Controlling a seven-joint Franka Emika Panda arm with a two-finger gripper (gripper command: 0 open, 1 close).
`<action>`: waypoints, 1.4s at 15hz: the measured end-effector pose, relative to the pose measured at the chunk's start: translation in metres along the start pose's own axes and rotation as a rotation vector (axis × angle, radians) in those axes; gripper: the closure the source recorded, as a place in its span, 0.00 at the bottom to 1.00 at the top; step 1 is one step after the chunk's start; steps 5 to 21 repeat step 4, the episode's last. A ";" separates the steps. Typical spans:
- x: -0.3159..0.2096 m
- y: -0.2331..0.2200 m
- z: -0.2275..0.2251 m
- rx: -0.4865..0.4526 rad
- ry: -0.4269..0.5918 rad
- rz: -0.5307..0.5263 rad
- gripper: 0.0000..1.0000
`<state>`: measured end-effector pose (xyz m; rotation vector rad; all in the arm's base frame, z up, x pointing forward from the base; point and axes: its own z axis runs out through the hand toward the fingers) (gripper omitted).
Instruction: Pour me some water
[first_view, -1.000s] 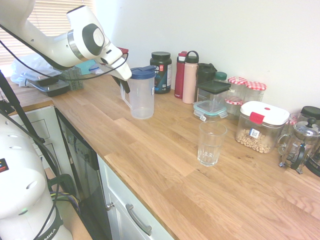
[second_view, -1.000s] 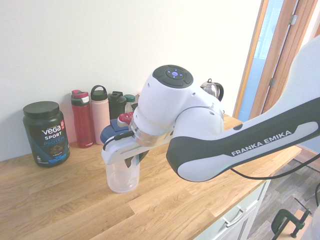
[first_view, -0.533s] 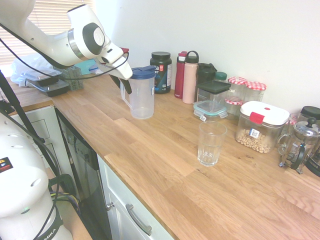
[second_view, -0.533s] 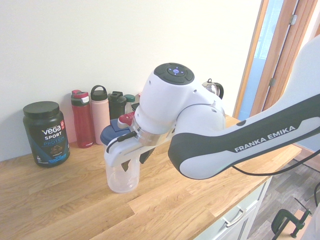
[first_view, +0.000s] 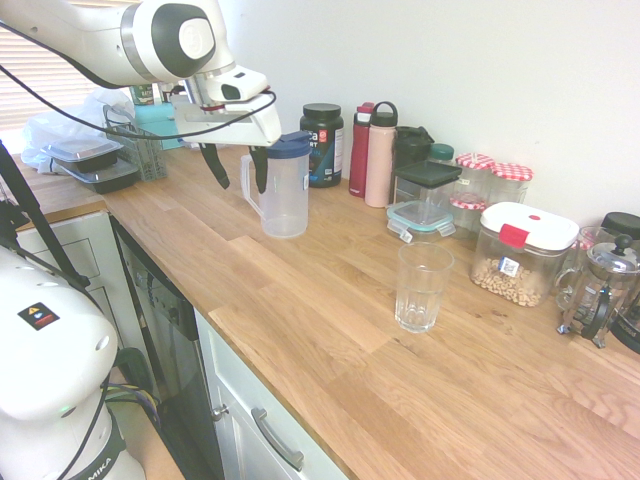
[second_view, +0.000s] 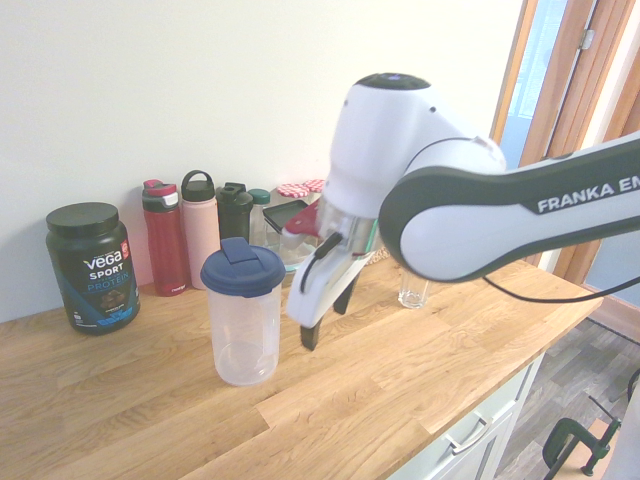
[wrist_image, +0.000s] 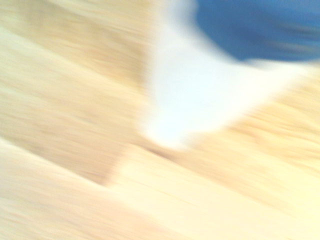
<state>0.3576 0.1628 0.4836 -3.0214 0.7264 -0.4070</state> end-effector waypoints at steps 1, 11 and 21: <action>0.010 0.018 -0.001 -0.012 0.002 0.031 0.00; 0.034 0.062 0.007 -0.043 0.002 0.108 0.00; 0.034 0.062 0.007 -0.043 0.002 0.108 0.00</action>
